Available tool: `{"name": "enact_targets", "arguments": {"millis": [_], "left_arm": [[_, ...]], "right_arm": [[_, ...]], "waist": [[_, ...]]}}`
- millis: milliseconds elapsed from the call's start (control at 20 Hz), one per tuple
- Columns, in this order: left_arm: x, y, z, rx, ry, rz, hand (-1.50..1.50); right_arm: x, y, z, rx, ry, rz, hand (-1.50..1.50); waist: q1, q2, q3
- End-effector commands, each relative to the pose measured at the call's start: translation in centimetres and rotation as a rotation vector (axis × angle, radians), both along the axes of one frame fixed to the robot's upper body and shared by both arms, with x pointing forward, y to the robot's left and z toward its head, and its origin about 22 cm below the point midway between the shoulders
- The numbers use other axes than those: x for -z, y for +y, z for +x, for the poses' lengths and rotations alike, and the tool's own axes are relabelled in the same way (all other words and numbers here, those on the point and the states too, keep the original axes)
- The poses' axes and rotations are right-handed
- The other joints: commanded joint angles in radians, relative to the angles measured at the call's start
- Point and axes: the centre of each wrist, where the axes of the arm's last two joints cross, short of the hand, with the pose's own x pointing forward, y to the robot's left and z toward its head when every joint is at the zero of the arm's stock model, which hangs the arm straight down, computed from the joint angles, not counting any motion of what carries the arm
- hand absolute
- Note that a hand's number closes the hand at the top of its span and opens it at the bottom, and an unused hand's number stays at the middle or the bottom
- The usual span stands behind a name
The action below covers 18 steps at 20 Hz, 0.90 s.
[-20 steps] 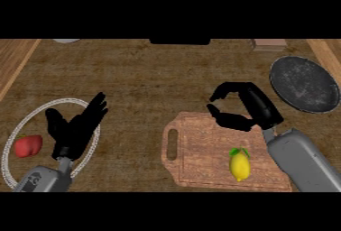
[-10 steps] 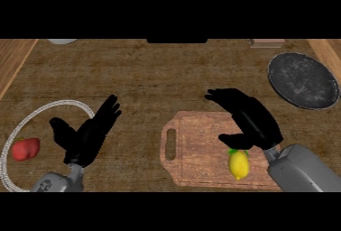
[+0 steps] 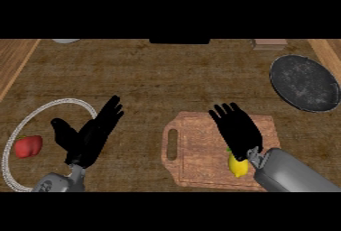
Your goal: Pick the lemon from the cutting board and place it in the pan
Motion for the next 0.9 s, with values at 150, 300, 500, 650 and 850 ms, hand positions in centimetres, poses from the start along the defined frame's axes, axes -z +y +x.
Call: {"name": "enact_targets", "arguments": {"millis": [150, 300, 500, 650, 850], "left_arm": [[-1.2, -1.0, 0.3, 0.012, -0.014, -0.02, 0.0], [-0.3, 1.8, -0.1, -0.015, -0.008, 0.012, 0.0], [-0.6, 0.2, -0.2, -0.014, -0.013, -0.007, 0.0], [-0.4, -0.7, -0.8, -0.02, -0.003, -0.009, 0.0], [-1.1, 0.6, -0.4, -0.003, -0.022, 0.0, 0.0]], "right_arm": [[1.7, 6.8, -1.8, 0.114, 0.183, -0.447, -1.5], [2.3, 10.2, -4.0, 0.142, 0.232, -0.511, -1.5], [3.9, 12.9, -5.5, 0.214, 0.244, -0.545, -1.5], [3.2, 11.2, -5.2, 0.237, 0.252, -0.533, -1.5], [4.4, 11.2, -3.8, 0.292, 0.22, -0.562, -1.5]], "waist": [[0.002, 0.007, 0.004], [-0.008, 0.007, 0.006], [-0.015, 0.009, 0.008], [-0.02, 0.009, 0.009], [-0.009, 0.012, 0.009]]}}
